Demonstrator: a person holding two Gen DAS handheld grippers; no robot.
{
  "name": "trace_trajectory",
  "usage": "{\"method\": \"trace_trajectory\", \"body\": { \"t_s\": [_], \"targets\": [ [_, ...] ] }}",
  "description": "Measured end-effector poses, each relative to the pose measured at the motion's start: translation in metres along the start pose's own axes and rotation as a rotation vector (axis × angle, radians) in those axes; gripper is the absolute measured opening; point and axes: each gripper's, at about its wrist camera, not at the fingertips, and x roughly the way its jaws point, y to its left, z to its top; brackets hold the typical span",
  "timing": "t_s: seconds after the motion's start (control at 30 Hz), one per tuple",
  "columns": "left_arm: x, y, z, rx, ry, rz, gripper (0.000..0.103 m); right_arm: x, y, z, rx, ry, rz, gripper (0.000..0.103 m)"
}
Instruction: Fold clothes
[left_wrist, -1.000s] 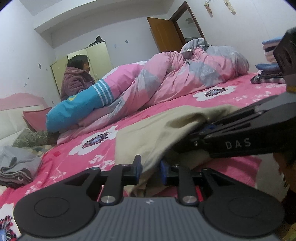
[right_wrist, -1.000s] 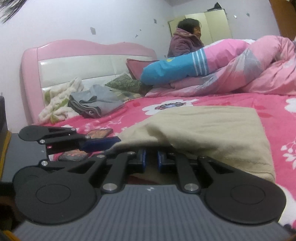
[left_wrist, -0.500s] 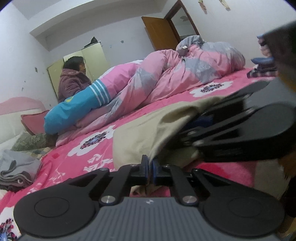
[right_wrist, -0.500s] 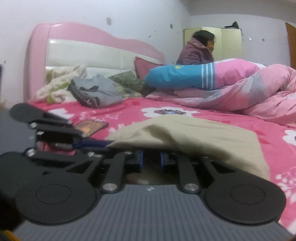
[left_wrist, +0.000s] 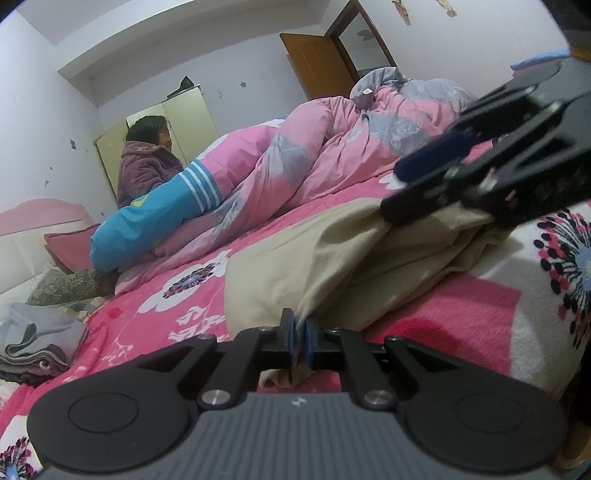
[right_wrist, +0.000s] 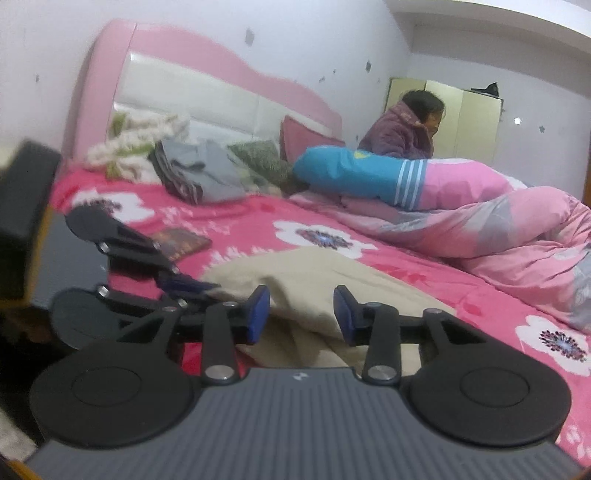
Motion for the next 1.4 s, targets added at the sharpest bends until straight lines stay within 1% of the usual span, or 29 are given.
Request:
{"method": "trace_trajectory", "body": {
  "t_s": [0.03,0.07,0.1,0.2,0.37,0.5,0.57,0.63,0.73,0.83,1.0,1.03,1.1,1.17,1.27,1.37,1.4],
  "targets": [
    [0.0,0.0,0.0,-0.001,0.001,0.0,0.007,0.004,0.001,0.0,-0.005,0.013,-0.003,0.024],
    [0.0,0.001,0.0,-0.002,0.002,0.001,0.007,0.008,0.001,0.0,-0.004,0.025,-0.01,0.014],
    [0.0,0.001,0.0,-0.002,0.003,0.002,0.007,0.009,0.0,0.001,0.001,0.028,-0.013,0.007],
    [-0.001,0.002,0.001,-0.014,0.003,0.001,0.007,-0.003,-0.003,0.004,0.034,-0.013,0.016,0.002],
    [-0.001,0.006,0.001,-0.032,0.007,-0.008,0.008,-0.002,0.004,-0.012,-0.073,0.051,0.075,0.0],
    [-0.007,0.011,0.003,-0.036,0.003,-0.026,0.016,0.002,0.013,-0.021,-0.122,0.086,0.085,0.0],
    [-0.009,0.013,0.004,-0.037,0.007,-0.027,0.016,0.0,0.015,-0.02,-0.124,0.081,0.09,0.0],
    [-0.012,0.013,0.005,-0.035,0.007,-0.029,0.019,-0.006,0.012,-0.016,-0.101,0.053,0.101,0.0],
    [-0.017,0.014,0.009,-0.047,-0.002,-0.039,0.022,-0.012,0.007,-0.008,-0.082,0.014,0.092,0.001],
    [-0.024,0.019,0.016,-0.097,-0.03,-0.071,0.024,-0.018,-0.007,-0.002,-0.012,-0.02,0.086,0.001],
    [-0.028,0.029,0.029,-0.239,-0.075,-0.134,0.025,-0.022,-0.038,0.002,0.165,-0.055,0.062,0.004],
    [-0.026,0.029,0.031,-0.254,-0.077,-0.142,0.025,-0.021,-0.045,0.001,0.206,-0.057,0.054,0.006],
    [-0.02,0.023,0.036,-0.244,-0.075,-0.142,0.025,-0.019,-0.057,-0.002,0.281,-0.053,0.035,0.008],
    [-0.012,0.015,0.04,-0.218,-0.068,-0.144,0.025,-0.012,-0.063,-0.006,0.312,-0.016,-0.007,0.008],
    [0.0,0.006,0.043,-0.204,-0.046,-0.154,0.025,0.004,-0.068,-0.016,0.342,0.067,-0.054,0.009],
    [0.007,0.003,0.043,-0.212,-0.028,-0.159,0.025,0.016,-0.074,-0.028,0.424,0.129,-0.05,0.009],
    [0.009,0.003,0.043,-0.217,-0.024,-0.161,0.025,0.018,-0.075,-0.031,0.447,0.138,-0.047,0.009]
  ]
}}
